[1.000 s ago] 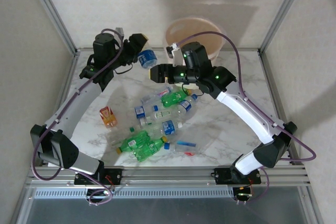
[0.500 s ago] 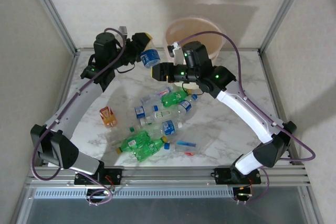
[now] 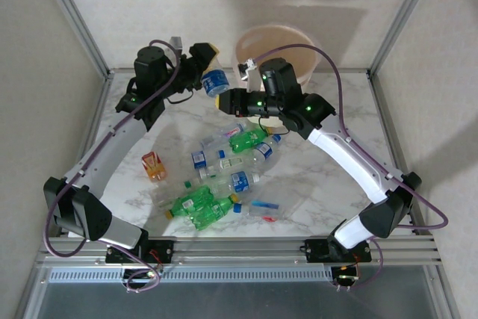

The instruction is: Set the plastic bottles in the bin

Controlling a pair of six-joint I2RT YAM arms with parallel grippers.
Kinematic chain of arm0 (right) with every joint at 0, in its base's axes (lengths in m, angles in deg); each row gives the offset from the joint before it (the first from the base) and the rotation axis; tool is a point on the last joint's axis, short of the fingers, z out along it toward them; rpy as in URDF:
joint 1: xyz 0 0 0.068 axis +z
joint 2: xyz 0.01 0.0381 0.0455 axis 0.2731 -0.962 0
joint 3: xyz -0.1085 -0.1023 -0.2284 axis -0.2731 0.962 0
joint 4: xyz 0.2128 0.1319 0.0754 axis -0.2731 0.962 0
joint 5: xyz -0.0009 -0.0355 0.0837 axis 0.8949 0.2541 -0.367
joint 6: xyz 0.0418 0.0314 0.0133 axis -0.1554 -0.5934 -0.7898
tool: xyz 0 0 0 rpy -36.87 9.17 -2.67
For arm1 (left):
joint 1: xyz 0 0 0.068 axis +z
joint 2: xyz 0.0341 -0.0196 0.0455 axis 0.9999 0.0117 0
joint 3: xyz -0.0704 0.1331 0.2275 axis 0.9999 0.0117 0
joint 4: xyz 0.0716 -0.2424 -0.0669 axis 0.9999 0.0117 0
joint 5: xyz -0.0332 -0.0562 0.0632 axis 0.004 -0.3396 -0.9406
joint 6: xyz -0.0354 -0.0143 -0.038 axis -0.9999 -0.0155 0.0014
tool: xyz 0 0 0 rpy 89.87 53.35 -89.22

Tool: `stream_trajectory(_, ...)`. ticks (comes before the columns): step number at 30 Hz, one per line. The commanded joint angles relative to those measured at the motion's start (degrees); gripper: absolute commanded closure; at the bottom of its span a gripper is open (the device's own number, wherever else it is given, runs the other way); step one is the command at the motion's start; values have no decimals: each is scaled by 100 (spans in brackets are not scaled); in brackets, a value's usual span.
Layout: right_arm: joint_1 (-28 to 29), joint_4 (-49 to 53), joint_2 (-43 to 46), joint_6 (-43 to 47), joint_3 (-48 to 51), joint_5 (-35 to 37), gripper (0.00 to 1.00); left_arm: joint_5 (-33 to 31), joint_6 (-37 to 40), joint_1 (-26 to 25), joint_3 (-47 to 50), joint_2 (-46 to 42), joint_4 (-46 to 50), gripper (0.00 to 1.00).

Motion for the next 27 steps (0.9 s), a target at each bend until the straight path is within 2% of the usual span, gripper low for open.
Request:
stream_trajectory(1,-54,46,-52,93,-84,164,81,-60,153,-77,-188,-89,-92,2)
stream_trajectory(7,-94,225,42,124,-225,559,82,-492,777,-97,-712,-58,521,1)
stream_trajectory(15,-352,816,97,181,-788,1297,84,-1738,1835,-101,-1059,-281,1370,0)
stream_trajectory(22,-1161,1401,-49,356,-1367,1496,85,-2264,1956,17,-953,-430,1754,0)
stream_trajectory(27,-1651,1656,-280,486,-1733,1398,85,-2510,2031,143,-647,-631,1905,5)
